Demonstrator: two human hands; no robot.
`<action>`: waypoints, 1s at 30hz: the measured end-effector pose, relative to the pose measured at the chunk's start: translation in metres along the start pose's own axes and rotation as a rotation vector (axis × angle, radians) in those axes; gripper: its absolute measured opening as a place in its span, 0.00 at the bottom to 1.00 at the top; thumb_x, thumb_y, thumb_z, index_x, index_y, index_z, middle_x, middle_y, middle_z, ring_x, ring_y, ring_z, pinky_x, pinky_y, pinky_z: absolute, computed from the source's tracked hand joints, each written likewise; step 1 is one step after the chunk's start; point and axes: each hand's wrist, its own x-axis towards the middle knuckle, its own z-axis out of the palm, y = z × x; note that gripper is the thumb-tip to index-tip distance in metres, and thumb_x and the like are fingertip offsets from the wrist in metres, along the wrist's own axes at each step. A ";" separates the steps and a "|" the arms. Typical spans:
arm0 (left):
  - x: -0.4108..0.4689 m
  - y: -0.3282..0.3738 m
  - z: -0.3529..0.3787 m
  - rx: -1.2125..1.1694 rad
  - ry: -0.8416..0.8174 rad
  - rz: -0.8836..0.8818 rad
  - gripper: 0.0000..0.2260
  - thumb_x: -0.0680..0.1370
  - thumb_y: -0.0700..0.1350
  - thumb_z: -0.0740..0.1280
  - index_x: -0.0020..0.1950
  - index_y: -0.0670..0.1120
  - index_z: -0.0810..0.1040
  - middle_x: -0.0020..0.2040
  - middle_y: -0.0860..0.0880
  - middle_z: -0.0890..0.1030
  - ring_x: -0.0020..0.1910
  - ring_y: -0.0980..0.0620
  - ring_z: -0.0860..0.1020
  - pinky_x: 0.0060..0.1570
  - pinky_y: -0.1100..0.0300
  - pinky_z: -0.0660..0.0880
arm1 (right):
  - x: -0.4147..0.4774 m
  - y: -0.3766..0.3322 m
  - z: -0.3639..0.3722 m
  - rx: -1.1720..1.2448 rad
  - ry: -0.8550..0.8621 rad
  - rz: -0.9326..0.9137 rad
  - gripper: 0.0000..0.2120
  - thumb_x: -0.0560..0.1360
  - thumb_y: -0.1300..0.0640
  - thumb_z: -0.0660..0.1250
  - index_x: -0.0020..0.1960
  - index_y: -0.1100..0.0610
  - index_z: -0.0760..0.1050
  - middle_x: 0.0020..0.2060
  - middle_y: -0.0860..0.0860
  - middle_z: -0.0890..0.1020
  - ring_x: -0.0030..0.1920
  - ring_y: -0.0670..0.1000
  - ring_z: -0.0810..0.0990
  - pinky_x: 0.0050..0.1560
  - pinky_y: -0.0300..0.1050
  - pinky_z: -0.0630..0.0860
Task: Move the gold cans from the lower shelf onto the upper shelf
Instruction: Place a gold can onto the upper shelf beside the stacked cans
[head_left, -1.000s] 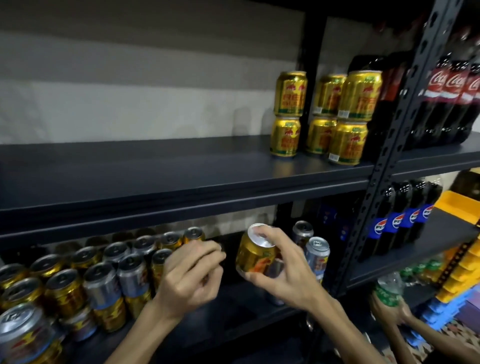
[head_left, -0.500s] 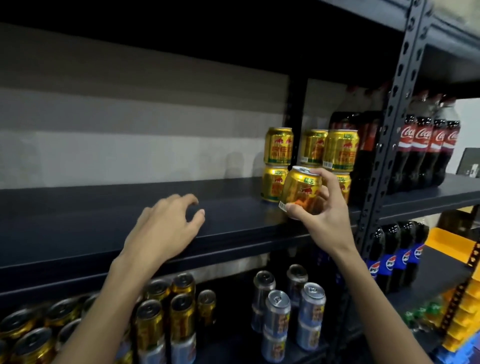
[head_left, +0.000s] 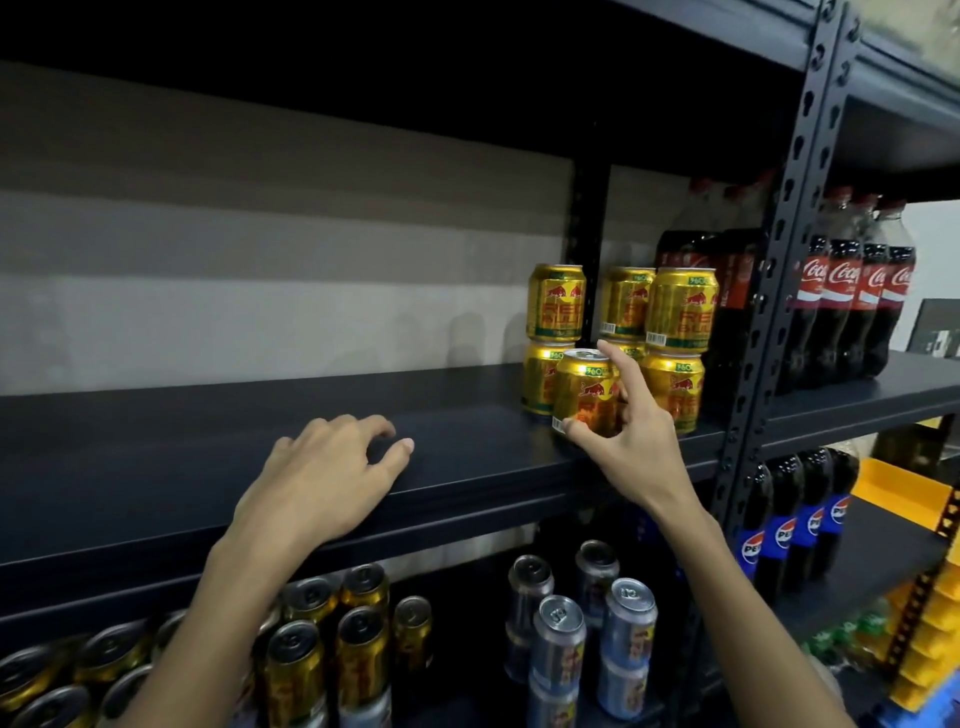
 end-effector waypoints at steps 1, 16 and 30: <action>0.000 0.000 0.000 -0.001 0.002 0.000 0.21 0.81 0.64 0.51 0.68 0.59 0.71 0.63 0.54 0.76 0.63 0.51 0.72 0.61 0.48 0.67 | -0.001 0.000 0.002 -0.009 0.016 -0.007 0.40 0.72 0.58 0.78 0.77 0.40 0.61 0.59 0.42 0.79 0.55 0.40 0.82 0.56 0.35 0.79; -0.002 0.001 0.000 0.002 -0.013 -0.002 0.22 0.81 0.66 0.50 0.68 0.59 0.71 0.64 0.55 0.75 0.63 0.52 0.71 0.62 0.48 0.67 | -0.008 0.006 0.003 -0.060 0.067 -0.021 0.43 0.72 0.57 0.78 0.78 0.40 0.58 0.65 0.48 0.77 0.61 0.46 0.80 0.61 0.44 0.80; -0.006 0.002 0.000 0.017 0.009 -0.009 0.22 0.81 0.65 0.50 0.67 0.59 0.72 0.62 0.54 0.76 0.61 0.51 0.73 0.58 0.49 0.68 | -0.008 0.005 0.005 -0.074 0.096 0.020 0.43 0.73 0.57 0.77 0.80 0.41 0.56 0.66 0.45 0.76 0.59 0.34 0.76 0.54 0.20 0.70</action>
